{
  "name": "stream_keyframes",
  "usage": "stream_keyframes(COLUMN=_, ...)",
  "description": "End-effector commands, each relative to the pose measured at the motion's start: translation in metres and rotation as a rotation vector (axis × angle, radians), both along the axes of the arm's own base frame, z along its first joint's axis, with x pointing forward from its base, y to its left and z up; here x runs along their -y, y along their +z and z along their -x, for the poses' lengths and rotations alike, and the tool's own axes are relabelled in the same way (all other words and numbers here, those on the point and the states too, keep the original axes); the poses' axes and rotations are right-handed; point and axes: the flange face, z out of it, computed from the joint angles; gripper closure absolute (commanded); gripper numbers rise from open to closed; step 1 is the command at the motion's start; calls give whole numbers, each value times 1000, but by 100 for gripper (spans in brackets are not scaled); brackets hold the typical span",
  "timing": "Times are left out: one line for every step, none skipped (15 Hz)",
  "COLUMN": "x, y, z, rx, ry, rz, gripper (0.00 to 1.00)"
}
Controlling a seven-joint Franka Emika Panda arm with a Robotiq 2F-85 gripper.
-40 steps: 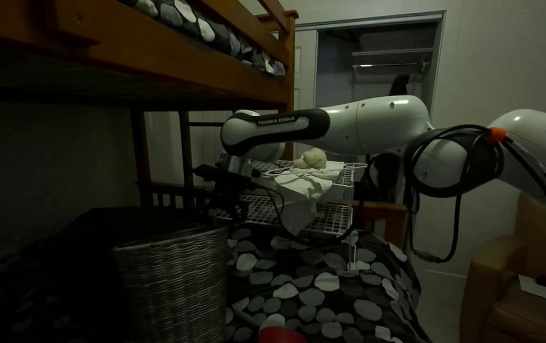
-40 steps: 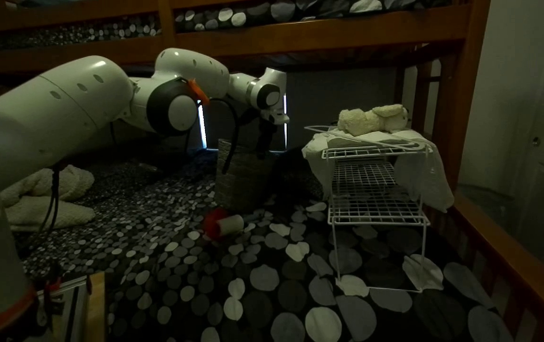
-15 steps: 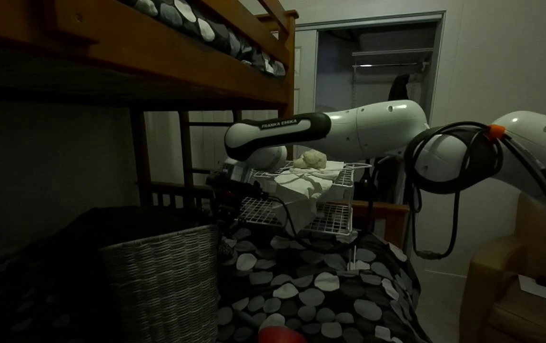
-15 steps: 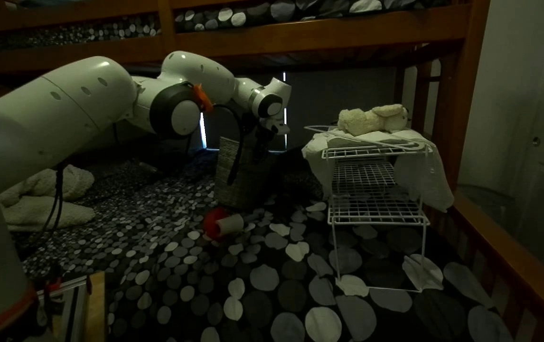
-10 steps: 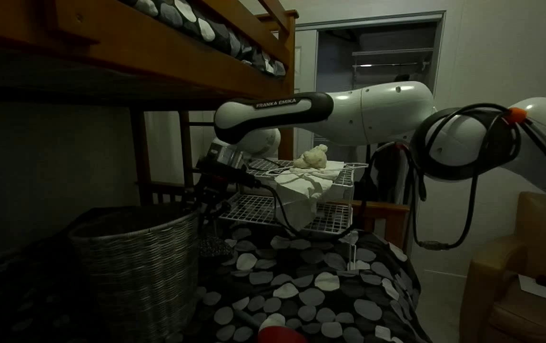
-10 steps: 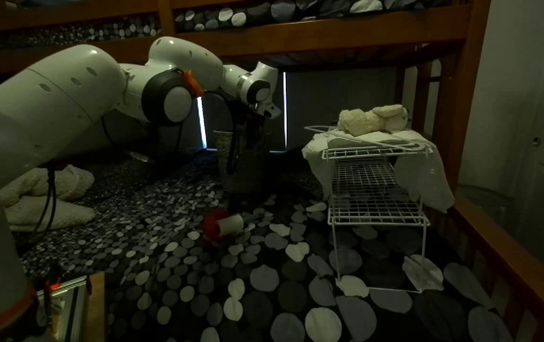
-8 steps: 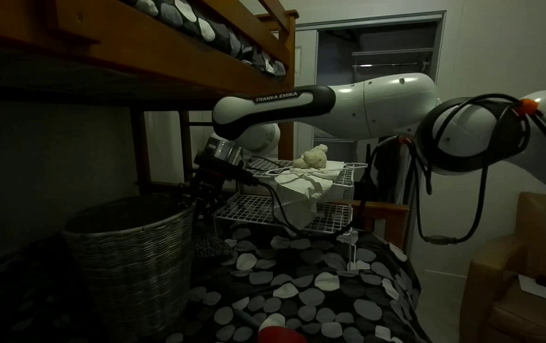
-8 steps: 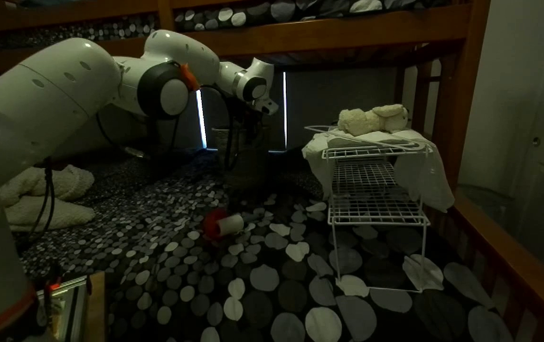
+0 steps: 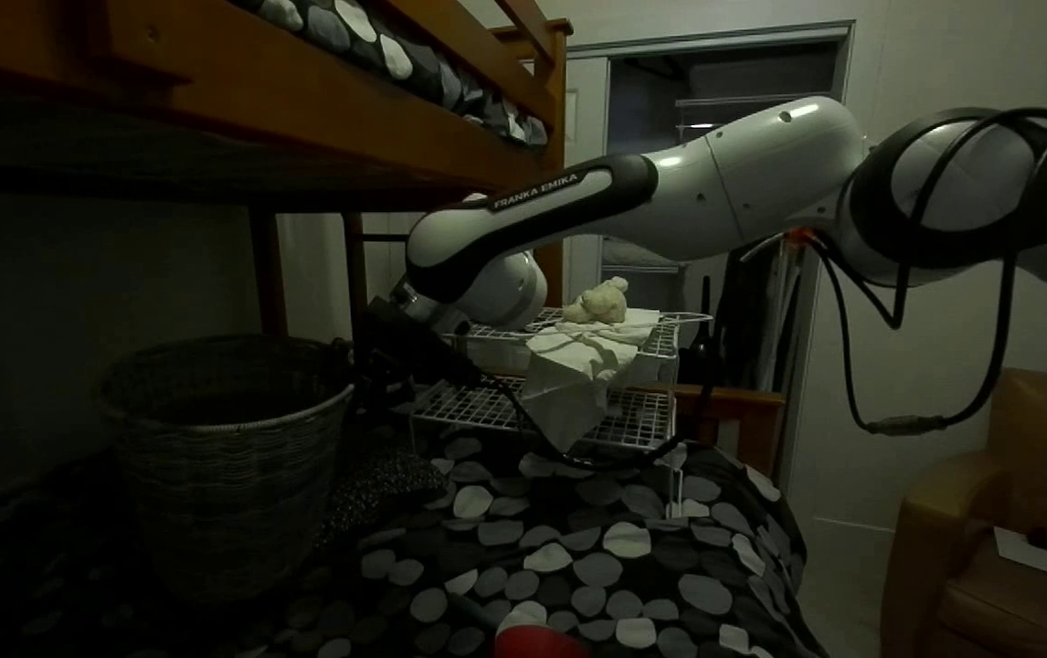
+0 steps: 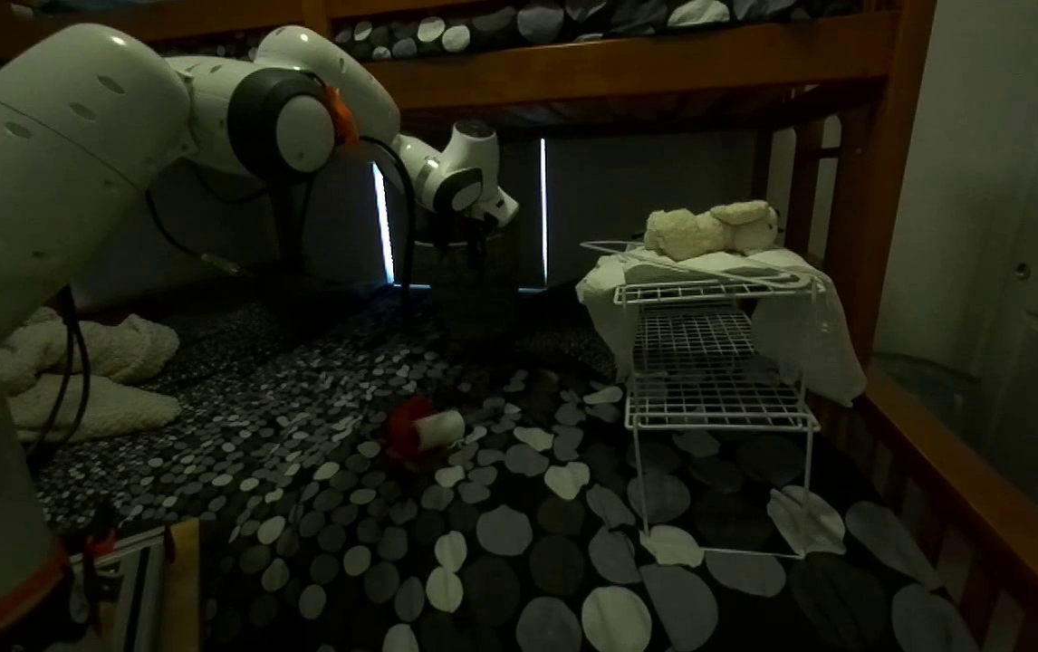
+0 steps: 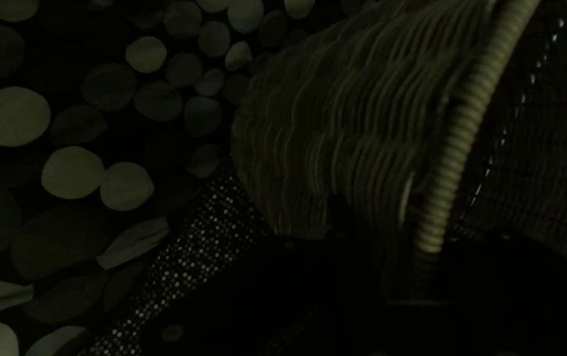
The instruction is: Move the basket to the left
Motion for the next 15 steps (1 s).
stream_keyframes(x=11, y=-2, z=36, rx=8, ry=-92, rz=-79, gripper=97)
stream_keyframes(x=11, y=-7, z=46, rx=11, ry=-105, rz=-93, gripper=97)
stream_keyframes(x=11, y=-13, z=57, rx=8, ry=-95, rz=-107, gripper=97)
stream_keyframes(x=10, y=-13, z=71, rx=14, ry=-81, rz=-118, gripper=97)
stream_keyframes(x=10, y=-8, z=85, rx=37, ry=-52, rz=-125, gripper=97)
stream_keyframes(x=11, y=-2, z=99, rx=57, ry=-36, rz=-108, gripper=97)
stream_keyframes(x=14, y=4, z=111, rx=64, ry=-30, rz=-100, gripper=97)
stream_keyframes(x=20, y=6, z=120, rx=50, ry=-43, rz=-96, gripper=97)
stream_keyframes(x=-2, y=-18, z=90, rx=26, ry=-27, rz=-104, gripper=88)
stream_keyframes(x=1, y=-12, z=101, rx=25, ry=-23, rz=-98, gripper=88)
stream_keyframes(x=5, y=-7, z=109, rx=28, ry=-21, rz=-90, gripper=88)
stream_keyframes(x=9, y=-4, z=113, rx=30, ry=-23, rz=-83, gripper=88)
stream_keyframes(x=12, y=-3, z=114, rx=32, ry=-25, rz=-78, gripper=88)
stream_keyframes(x=14, y=-4, z=114, rx=30, ry=-27, rz=-75, gripper=97)
stream_keyframes(x=18, y=-2, z=123, rx=32, ry=11, rz=-41, gripper=97)
